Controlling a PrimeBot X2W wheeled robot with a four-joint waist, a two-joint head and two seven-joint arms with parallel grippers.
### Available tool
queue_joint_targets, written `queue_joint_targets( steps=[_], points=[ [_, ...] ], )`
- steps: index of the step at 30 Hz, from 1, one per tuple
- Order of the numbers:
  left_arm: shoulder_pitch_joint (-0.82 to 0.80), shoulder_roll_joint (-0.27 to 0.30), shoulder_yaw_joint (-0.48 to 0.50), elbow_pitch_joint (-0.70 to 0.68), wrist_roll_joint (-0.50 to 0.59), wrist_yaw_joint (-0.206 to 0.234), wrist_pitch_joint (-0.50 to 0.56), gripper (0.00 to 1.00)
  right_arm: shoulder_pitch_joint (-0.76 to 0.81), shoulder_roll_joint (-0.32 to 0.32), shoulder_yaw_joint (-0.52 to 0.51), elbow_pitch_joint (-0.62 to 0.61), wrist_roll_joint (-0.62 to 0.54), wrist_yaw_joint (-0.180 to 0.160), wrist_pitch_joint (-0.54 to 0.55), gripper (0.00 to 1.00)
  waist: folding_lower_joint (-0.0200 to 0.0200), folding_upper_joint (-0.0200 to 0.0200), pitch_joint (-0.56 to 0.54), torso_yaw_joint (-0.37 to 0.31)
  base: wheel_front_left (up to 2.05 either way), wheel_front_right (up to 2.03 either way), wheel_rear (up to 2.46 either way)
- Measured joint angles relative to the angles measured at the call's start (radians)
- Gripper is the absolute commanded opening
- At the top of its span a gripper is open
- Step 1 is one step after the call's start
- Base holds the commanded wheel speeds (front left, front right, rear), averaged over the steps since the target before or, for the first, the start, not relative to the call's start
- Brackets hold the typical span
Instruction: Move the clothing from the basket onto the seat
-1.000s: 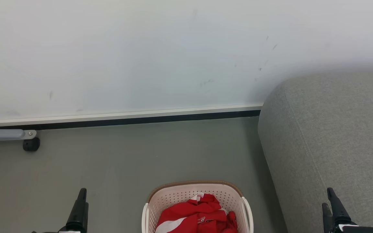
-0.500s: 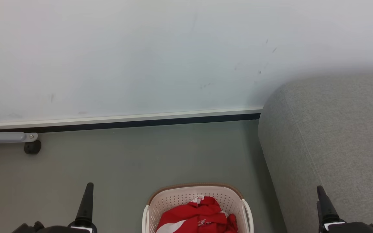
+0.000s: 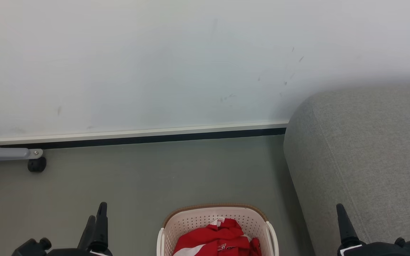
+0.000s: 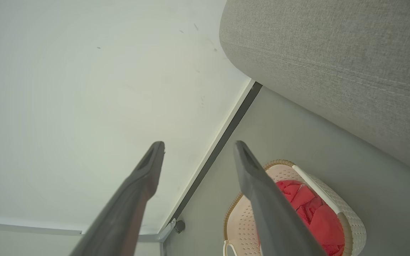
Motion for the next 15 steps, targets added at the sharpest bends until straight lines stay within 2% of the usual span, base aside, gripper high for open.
queue_joint_targets(
  steps=[15],
  points=[
    [0.021, 0.039, -0.057, -0.039, 0.266, 0.04, -0.05, 1.0, 0.012, -0.022, 0.07, -0.023, -0.209, -0.033, -0.047, 1.0, 0.0, 0.0, -0.011, 0.0, 0.0, 0.0, 0.0]
  ],
)
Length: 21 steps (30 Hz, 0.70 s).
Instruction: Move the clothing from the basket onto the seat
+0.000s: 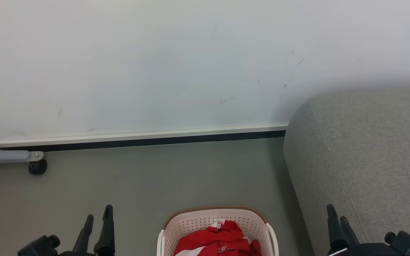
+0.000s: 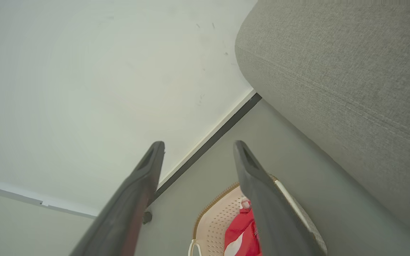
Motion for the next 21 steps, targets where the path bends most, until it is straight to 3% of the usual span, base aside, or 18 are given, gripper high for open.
queue_joint_targets(
  steps=[21],
  points=[
    [0.053, 0.018, -0.057, -0.031, 0.309, 0.047, -0.069, 1.0, 0.007, -0.021, 0.099, -0.013, -0.272, -0.034, -0.069, 1.0, 0.0002, 0.0, -0.015, 0.001, 0.0, 0.0, 0.0]
  ],
)
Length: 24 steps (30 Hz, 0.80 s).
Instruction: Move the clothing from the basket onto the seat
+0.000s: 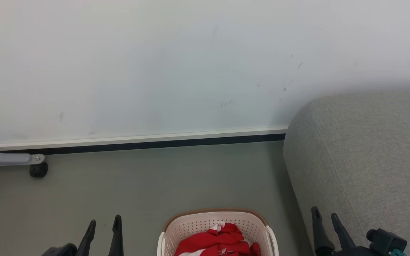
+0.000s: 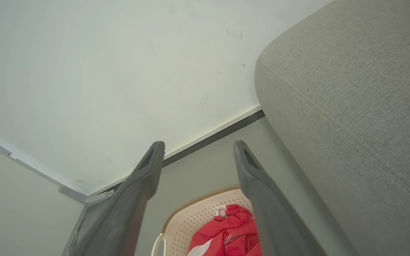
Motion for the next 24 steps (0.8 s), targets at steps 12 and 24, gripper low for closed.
queue_joint_targets(
  steps=[12, 24],
  points=[
    [0.021, 0.002, -0.019, 0.001, 0.115, 0.015, -0.035, 1.0, 0.015, -0.006, 0.039, -0.004, -0.124, -0.013, -0.035, 1.0, 0.0, 0.0, -0.007, -0.001, 0.0, 0.0, 0.0],
    [0.034, 0.002, -0.04, 0.007, 0.243, 0.031, -0.076, 1.0, 0.022, -0.014, 0.08, -0.008, -0.261, -0.03, -0.077, 1.0, -0.0002, 0.0, -0.016, -0.003, 0.0, 0.0, 0.0]
  ],
)
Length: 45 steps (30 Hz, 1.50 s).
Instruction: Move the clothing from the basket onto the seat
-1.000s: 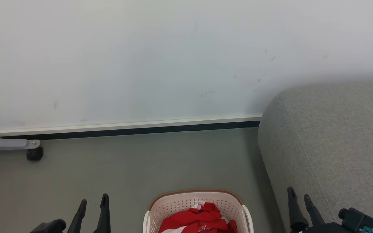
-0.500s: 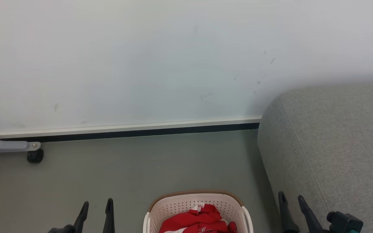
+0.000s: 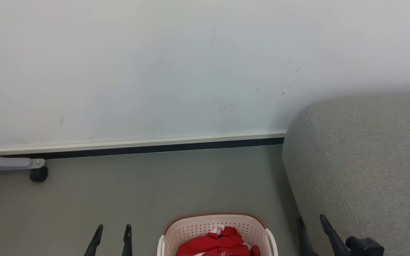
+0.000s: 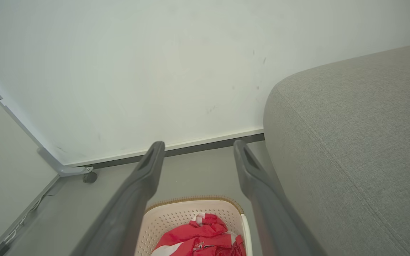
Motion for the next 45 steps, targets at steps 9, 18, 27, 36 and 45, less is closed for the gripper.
queue_joint_targets(
  steps=[9, 18, 27, 36, 45],
  points=[
    [0.014, 0.0, -0.01, 0.009, 0.088, 0.005, -0.027, 1.0, 0.012, -0.003, 0.034, -0.001, -0.105, -0.006, -0.027, 1.0, 0.0, 0.0, -0.007, 0.0, 0.0, 0.0, 0.0],
    [0.014, 0.0, -0.006, 0.024, 0.089, 0.002, -0.027, 1.0, 0.012, -0.003, 0.034, 0.0, -0.114, -0.006, -0.027, 1.0, 0.0, 0.0001, -0.006, 0.0, 0.0, 0.0, 0.0],
    [0.014, -0.003, -0.001, 0.031, 0.089, -0.001, -0.027, 1.0, 0.012, -0.002, 0.03, 0.002, -0.115, -0.005, -0.027, 1.0, 0.0, 0.0, -0.005, 0.0, 0.0, 0.0, 0.0],
    [0.014, -0.005, 0.002, 0.033, 0.089, -0.004, -0.027, 1.0, 0.014, -0.001, 0.026, 0.001, -0.123, -0.003, -0.027, 1.0, 0.0, 0.0, -0.001, -0.001, 0.0, 0.0, 0.0],
    [0.019, -0.004, 0.002, 0.022, 0.112, -0.015, -0.027, 1.0, 0.017, 0.0, 0.017, -0.015, -0.129, 0.0, -0.027, 1.0, 0.0, 0.0, 0.034, -0.007, 0.0, 0.0, 0.0]
  ],
)
